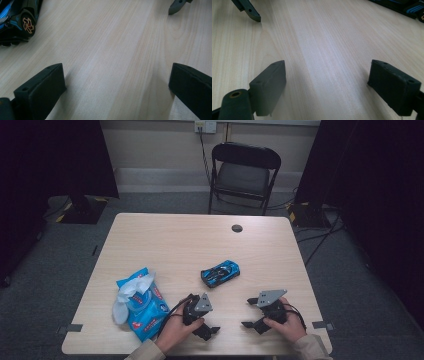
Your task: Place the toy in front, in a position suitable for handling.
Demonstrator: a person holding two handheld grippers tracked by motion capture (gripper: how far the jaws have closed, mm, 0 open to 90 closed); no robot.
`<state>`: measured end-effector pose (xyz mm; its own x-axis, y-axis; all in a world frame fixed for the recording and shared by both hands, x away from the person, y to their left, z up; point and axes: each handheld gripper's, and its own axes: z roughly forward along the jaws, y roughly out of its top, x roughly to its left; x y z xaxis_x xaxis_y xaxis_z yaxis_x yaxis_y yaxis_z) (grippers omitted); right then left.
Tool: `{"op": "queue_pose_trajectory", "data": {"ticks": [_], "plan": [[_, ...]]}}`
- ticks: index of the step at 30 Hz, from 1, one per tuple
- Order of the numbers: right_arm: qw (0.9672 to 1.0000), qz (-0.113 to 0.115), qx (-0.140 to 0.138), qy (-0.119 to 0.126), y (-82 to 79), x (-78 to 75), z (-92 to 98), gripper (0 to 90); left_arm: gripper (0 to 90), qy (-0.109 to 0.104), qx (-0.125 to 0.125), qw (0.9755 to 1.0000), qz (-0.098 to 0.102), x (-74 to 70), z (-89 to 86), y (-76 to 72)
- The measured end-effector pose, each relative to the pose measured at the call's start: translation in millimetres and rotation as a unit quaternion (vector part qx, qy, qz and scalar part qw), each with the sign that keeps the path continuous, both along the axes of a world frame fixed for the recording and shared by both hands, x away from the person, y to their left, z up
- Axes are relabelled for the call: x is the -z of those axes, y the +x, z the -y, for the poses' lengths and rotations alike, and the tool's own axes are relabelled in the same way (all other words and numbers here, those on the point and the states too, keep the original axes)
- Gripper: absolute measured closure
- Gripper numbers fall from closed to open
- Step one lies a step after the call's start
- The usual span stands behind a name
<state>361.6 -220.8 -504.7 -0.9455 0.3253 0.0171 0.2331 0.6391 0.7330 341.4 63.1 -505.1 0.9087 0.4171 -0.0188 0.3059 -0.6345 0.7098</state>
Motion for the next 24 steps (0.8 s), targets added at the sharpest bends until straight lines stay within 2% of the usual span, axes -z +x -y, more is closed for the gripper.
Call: {"op": "queue_pose_trajectory", "data": {"ticks": [1, 2, 3, 4, 6, 7, 8, 9, 11, 12, 13, 14, 15, 17, 20, 24], "plan": [[1.0, 0.0, 0.0, 0.0, 0.0, 0.0, 0.0, 13.6, 0.0, -0.002, -0.001, 1.0, -0.002, 0.0, 0.1, 0.0], [1.0, -0.001, 0.0, -0.001, 0.1, -0.1, 0.2, 13.6, 0.0, -0.006, 0.003, 0.9999, -0.014, -1.4, -1.4, 1.5], [1.0, -0.001, 0.0, -0.001, 0.1, -0.1, 0.2, 13.6, 0.0, -0.006, 0.003, 0.9999, -0.014, -1.4, -1.4, 1.5], [1.0, 0.0, 0.0, 0.0, 0.1, -0.1, 0.1, 13.6, 0.0, -0.007, 0.004, 0.9996, -0.026, -3.2, -2.1, 3.0], [1.0, 0.0, 0.0, -0.001, 0.1, -0.1, 0.2, 13.6, 3.1, -0.011, 0.005, 0.9993, -0.037, -6.0, -3.1, 4.2], [1.0, 0.0, 0.0, -0.001, 0.1, -0.1, 0.2, 13.6, 9.8, -0.015, 0.007, 0.9991, -0.039, -8.4, -4.3, 4.7], [1.0, 0.0, 0.0, 0.0, 0.1, 0.0, 0.1, 13.6, 22.1, -0.018, 0.007, 0.9989, -0.042, -11.1, -5.5, 5.0], [1.0, 0.0, 0.0, -0.001, 0.1, -0.1, 0.2, 13.6, 25.7, -0.022, 0.008, 0.9987, -0.045, -13.4, -6.4, 5.4], [1.0, 0.0, -0.001, 0.0, 0.2, 0.0, 0.1, 13.6, 11.3, -0.021, 0.005, 0.9987, -0.046, -19.4, -9.7, 4.6], [1.0, 0.0, -0.001, -0.001, 0.3, -0.1, 0.3, 13.7, 20.9, -0.029, 0.01, 0.9985, -0.045, -26.1, -13.9, 3.5], [1.0, 0.0, -0.001, -0.001, 0.3, -0.1, 0.3, 13.7, 21.1, -0.029, 0.01, 0.9985, -0.045, -26.1, -13.9, 3.5], [1.0, -0.001, -0.001, 0.0, 0.3, -0.1, 0.3, 13.7, 21.1, -0.029, 0.008, 0.9985, -0.046, -32.0, -17.6, 2.5], [1.0, -0.001, -0.001, 0.0, 0.3, -0.1, 0.3, 13.7, 14.8, -0.03, 0.004, 0.9985, -0.045, -34.1, -19.0, 2.2], [1.0, -0.002, 0.0, 0.0, 0.2, -0.1, 0.3, 13.7, 18.2, -0.036, -0.012, 0.9983, -0.043, -44.8, -27.5, 0.9], [1.0, -0.002, 0.001, 0.0, 0.1, -0.1, 0.2, 13.7, 16.2, -0.041, -0.034, 0.9977, -0.042, -60.0, -42.9, -1.9], [1.0, -0.001, 0.005, -0.001, -0.5, -0.2, 0.4, 13.6, 15.9, -0.035, -0.048, 0.9977, -0.034, -74.6, -62.4, -7.0]]}}
